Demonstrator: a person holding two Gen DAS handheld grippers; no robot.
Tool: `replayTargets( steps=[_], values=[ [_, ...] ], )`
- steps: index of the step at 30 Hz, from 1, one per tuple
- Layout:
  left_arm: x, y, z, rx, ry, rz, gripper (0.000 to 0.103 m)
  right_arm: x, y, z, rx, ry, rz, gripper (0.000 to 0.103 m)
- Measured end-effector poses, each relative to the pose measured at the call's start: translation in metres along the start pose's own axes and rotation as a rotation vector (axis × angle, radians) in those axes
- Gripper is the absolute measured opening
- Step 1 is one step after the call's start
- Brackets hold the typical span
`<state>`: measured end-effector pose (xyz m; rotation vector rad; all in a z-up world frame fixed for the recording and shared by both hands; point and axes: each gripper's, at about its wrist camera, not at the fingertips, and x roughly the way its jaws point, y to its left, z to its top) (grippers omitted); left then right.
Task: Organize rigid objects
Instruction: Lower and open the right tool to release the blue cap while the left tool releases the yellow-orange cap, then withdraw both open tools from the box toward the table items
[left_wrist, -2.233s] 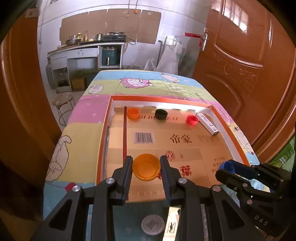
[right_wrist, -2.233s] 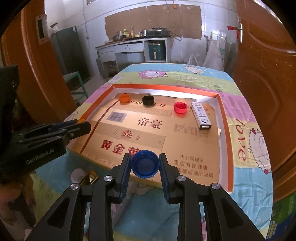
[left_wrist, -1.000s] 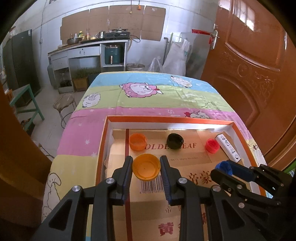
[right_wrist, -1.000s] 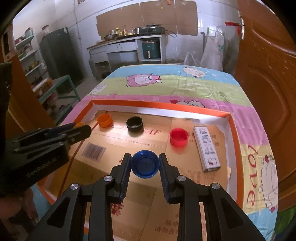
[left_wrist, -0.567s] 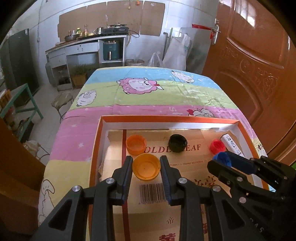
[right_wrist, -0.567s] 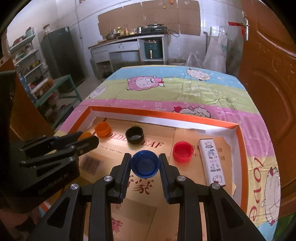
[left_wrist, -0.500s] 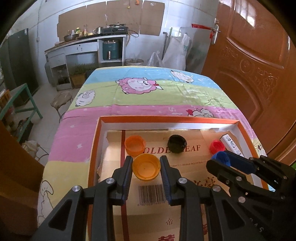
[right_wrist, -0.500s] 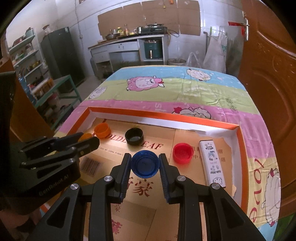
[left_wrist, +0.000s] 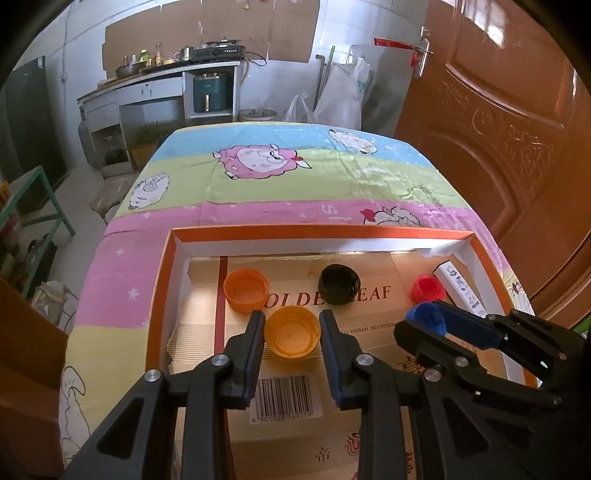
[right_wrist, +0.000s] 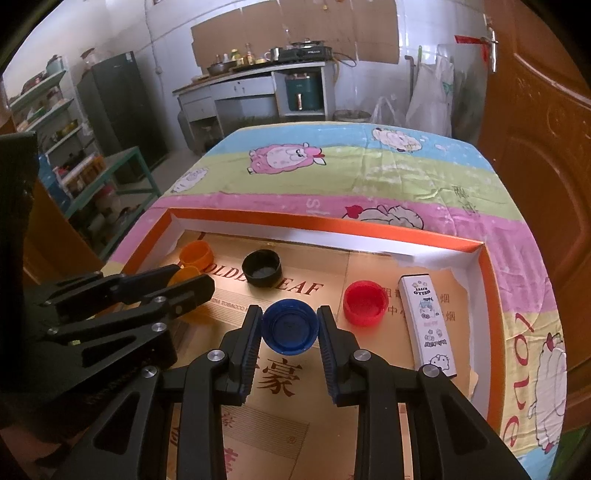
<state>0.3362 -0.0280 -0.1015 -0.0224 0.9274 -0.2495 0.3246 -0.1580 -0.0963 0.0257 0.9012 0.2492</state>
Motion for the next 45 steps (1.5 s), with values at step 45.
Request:
replayTargets(
  steps=[45],
  values=[
    [-0.020, -0.001, -0.005, -0.015, 0.026, -0.010, 0.031, -0.013, -0.003, -0.009, 0.041, 0.040, -0.020, 0.039]
  ],
)
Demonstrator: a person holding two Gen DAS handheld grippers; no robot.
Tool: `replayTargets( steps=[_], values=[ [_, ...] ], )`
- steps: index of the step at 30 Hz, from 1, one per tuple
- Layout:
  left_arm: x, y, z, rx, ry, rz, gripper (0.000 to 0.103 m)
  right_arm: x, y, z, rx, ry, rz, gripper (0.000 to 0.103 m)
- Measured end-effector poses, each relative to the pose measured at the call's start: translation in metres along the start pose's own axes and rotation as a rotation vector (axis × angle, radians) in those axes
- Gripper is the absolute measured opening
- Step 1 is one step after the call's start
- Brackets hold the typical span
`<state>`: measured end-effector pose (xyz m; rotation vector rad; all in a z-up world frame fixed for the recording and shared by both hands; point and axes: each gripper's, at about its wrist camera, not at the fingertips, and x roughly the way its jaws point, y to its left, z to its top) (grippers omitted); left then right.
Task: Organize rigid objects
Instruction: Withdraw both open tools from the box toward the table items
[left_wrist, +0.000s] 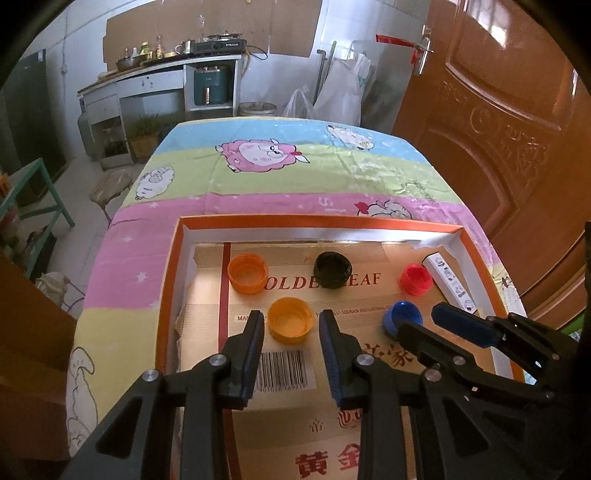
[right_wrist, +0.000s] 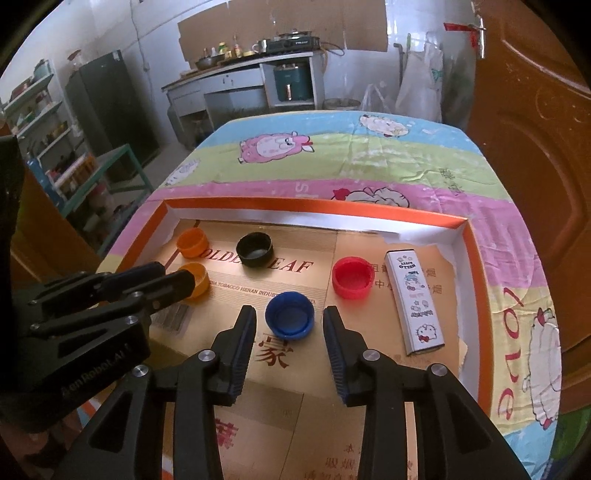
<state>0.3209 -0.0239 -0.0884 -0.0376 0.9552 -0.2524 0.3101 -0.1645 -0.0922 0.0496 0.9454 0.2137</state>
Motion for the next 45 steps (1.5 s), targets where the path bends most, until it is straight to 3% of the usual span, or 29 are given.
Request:
replayTargets(
  steps=[24, 45],
  values=[
    [-0.067, -0.012, -0.023, 0.002, -0.073, -0.002, 0.031, -0.071, 0.014, -0.021, -0.012, -0.074, -0.014, 0.039],
    [-0.139, -0.006, -0.061, -0.015, -0.148, 0.003, 0.031, -0.139, 0.043, -0.056, -0.055, -0.150, -0.031, 0.039]
  ],
)
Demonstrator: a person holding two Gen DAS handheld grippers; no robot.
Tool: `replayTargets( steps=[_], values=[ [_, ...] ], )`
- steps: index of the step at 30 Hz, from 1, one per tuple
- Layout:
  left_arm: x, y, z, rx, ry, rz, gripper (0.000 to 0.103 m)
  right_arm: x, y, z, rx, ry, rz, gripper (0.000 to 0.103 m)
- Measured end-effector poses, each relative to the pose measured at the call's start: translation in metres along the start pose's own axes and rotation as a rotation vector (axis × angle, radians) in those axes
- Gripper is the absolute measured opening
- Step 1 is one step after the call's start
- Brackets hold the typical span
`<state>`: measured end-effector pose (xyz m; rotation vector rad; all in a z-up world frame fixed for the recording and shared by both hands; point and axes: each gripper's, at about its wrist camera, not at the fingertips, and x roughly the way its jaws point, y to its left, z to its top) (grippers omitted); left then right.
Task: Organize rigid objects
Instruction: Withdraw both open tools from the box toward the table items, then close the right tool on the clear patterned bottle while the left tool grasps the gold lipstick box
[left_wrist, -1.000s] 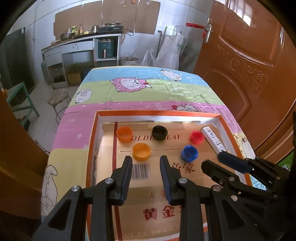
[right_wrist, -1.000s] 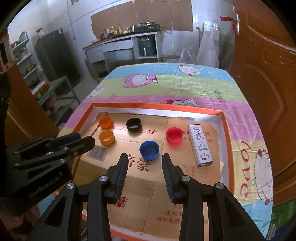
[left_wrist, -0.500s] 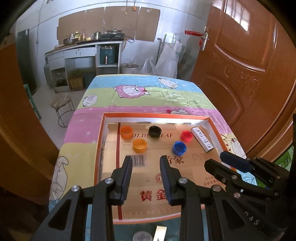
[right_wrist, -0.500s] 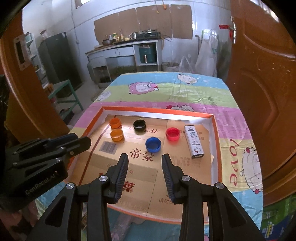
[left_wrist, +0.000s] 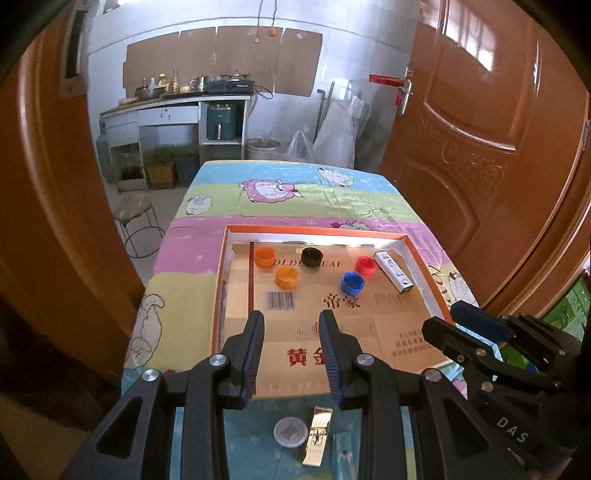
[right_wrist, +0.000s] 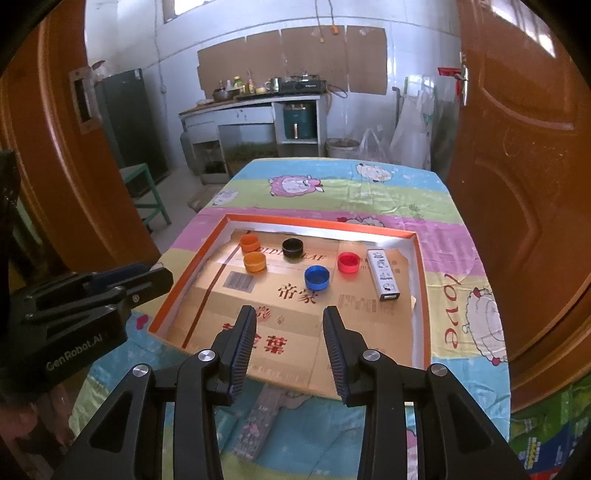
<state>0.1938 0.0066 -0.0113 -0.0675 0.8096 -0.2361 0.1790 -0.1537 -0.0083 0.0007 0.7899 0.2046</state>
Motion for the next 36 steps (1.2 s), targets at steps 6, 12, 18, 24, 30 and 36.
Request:
replayTargets(
  steps=[6, 12, 18, 24, 30, 36],
  values=[
    [-0.017, 0.002, -0.011, -0.002, -0.019, -0.002, 0.031, -0.018, 0.009, -0.010, -0.011, -0.016, -0.005, 0.039],
    [-0.026, 0.005, -0.025, -0.003, -0.024, -0.014, 0.031, -0.028, 0.015, -0.022, -0.019, -0.017, -0.011, 0.039],
    [-0.027, 0.009, -0.043, -0.011, -0.012, -0.029, 0.031, -0.025, 0.022, -0.040, -0.011, 0.003, -0.007, 0.039],
    [-0.021, 0.014, -0.073, -0.004, 0.008, -0.062, 0.031, 0.007, 0.028, -0.067, 0.010, 0.075, -0.021, 0.039],
    [-0.014, 0.019, -0.092, -0.003, 0.040, -0.066, 0.031, 0.036, 0.030, -0.080, 0.036, 0.114, -0.048, 0.039],
    [-0.011, 0.022, -0.102, -0.003, 0.052, -0.077, 0.031, 0.052, 0.029, -0.085, 0.055, 0.146, -0.064, 0.038]
  ],
)
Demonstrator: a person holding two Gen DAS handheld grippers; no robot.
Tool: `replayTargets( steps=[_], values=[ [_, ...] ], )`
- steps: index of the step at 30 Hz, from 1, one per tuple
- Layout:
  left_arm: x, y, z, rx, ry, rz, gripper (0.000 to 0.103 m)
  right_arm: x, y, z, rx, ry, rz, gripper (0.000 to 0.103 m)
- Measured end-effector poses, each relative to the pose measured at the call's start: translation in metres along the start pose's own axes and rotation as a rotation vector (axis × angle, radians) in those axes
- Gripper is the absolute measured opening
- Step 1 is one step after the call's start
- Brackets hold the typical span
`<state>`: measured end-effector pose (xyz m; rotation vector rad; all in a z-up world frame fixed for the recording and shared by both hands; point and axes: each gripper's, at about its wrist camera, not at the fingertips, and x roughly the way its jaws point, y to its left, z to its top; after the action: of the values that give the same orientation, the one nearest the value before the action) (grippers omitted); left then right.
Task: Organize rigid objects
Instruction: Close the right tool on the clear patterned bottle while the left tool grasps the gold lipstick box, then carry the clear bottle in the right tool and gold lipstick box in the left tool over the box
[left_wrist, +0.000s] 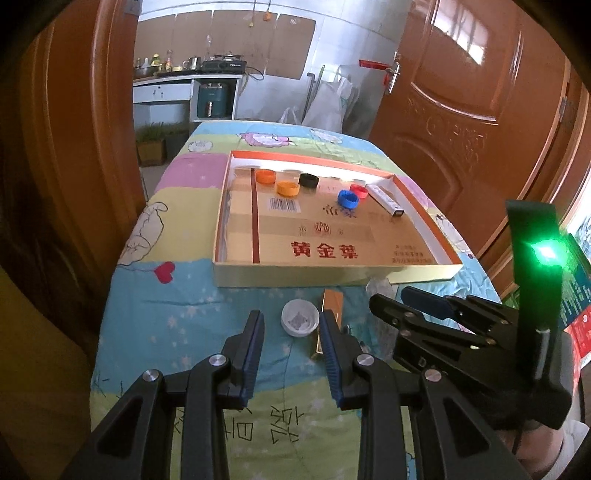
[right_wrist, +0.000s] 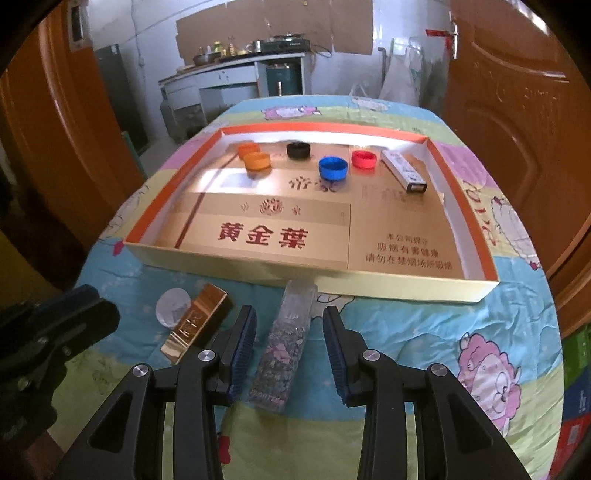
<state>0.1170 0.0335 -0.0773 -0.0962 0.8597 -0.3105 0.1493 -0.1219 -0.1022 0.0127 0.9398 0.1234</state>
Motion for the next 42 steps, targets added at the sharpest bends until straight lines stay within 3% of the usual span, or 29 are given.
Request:
replayTargets(
  steps=[1, 2, 3, 9, 20, 33, 36, 42],
  values=[
    [0.001, 0.000, -0.001, 0.003, 0.001, -0.003, 0.031, 0.002, 0.000, 0.000, -0.001, 0.004, -0.003, 0.037],
    [0.002, -0.001, -0.003, 0.007, 0.005, -0.007, 0.031, 0.005, 0.001, -0.002, -0.004, 0.011, -0.009, 0.027],
    [0.003, -0.001, -0.004, 0.012, 0.009, -0.010, 0.031, 0.007, 0.001, -0.002, -0.005, 0.018, -0.010, 0.025],
    [0.013, -0.009, -0.012, 0.056, 0.048, -0.045, 0.031, 0.002, 0.001, -0.003, -0.005, 0.004, -0.004, 0.022],
    [0.039, -0.019, -0.028, 0.088, 0.122, -0.079, 0.031, -0.019, -0.025, -0.011, 0.067, -0.030, 0.006, 0.021],
    [0.061, -0.031, -0.008, 0.121, 0.107, -0.066, 0.031, -0.019, -0.040, -0.014, 0.089, -0.030, 0.020, 0.021],
    [0.063, -0.033, -0.009, 0.134, 0.100, -0.057, 0.019, -0.018, -0.044, -0.015, 0.094, -0.028, 0.022, 0.021],
    [0.060, -0.029, -0.011, 0.103, 0.086, -0.082, 0.018, -0.018, -0.047, -0.014, 0.097, -0.029, 0.028, 0.021]
  ],
)
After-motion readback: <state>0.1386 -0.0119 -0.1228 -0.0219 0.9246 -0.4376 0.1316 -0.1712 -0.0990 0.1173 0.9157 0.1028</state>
